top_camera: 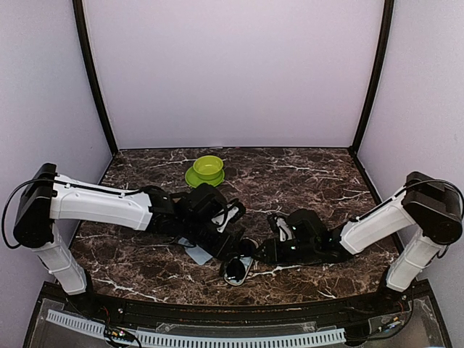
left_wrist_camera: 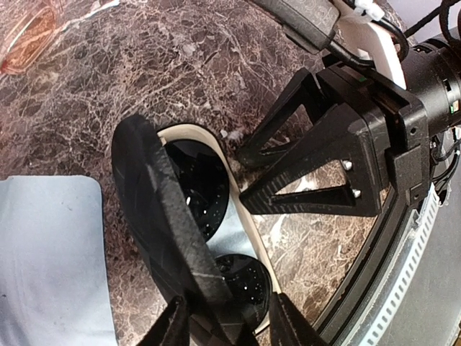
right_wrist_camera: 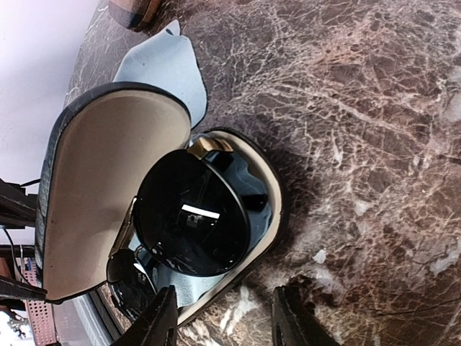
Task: Organize the sunglasses
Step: Close the case with sunglasses at the corner of the board.
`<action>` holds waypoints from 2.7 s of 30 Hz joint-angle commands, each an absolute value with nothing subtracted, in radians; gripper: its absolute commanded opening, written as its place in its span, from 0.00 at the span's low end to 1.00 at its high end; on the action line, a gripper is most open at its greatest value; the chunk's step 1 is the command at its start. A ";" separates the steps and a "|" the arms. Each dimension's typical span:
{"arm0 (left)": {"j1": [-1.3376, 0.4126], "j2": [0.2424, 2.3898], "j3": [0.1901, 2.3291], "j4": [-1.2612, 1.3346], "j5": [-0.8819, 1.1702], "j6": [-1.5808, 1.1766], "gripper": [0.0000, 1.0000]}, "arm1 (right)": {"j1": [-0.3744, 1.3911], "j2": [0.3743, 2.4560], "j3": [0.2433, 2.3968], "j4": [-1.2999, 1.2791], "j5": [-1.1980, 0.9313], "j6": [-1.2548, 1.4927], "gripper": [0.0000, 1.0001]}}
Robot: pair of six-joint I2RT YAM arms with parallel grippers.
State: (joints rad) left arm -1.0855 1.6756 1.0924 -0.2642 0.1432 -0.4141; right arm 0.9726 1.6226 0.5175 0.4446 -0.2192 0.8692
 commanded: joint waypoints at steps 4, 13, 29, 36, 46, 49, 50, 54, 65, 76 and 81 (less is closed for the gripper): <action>-1.103 1.686 1.136 -0.306 0.093 -0.368 0.43 | 0.976 1.564 0.505 0.415 -0.217 0.855 0.48; -1.115 1.711 1.164 -0.330 0.057 -0.358 0.44 | 0.935 1.537 0.511 0.380 -0.233 0.828 0.44; -1.121 1.729 1.192 -0.353 0.033 -0.323 0.44 | 0.817 1.630 0.621 0.308 -0.326 0.718 0.33; -1.121 1.730 1.198 -0.358 0.031 -0.318 0.44 | 0.812 1.675 0.687 0.242 -0.308 0.662 0.27; -1.123 1.727 1.198 -0.360 0.031 -0.321 0.44 | 0.812 1.711 0.716 0.215 -0.316 0.632 0.21; -1.123 1.727 1.198 -0.360 0.033 -0.321 0.44 | 0.813 1.718 0.718 0.222 -0.323 0.633 0.20; -1.123 1.727 1.198 -0.360 0.032 -0.321 0.44 | 0.812 1.719 0.719 0.223 -0.324 0.632 0.19; -1.123 1.727 1.198 -0.359 0.032 -0.322 0.44 | 0.812 1.725 0.722 0.227 -0.331 0.635 0.19; -1.124 1.732 1.198 -0.353 0.037 -0.321 0.44 | 0.813 1.742 0.743 0.226 -0.343 0.644 0.17; -1.126 1.734 1.198 -0.351 0.038 -0.316 0.44 | 0.825 1.758 0.766 0.218 -0.353 0.643 0.15; -1.126 1.735 1.203 -0.350 0.040 -0.311 0.43 | 0.829 1.754 0.767 0.201 -0.338 0.639 0.14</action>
State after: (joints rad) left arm -1.1206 1.7340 1.1774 -0.3424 0.0368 -0.3241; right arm 0.8230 1.7496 0.7452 0.2070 -0.3435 0.6445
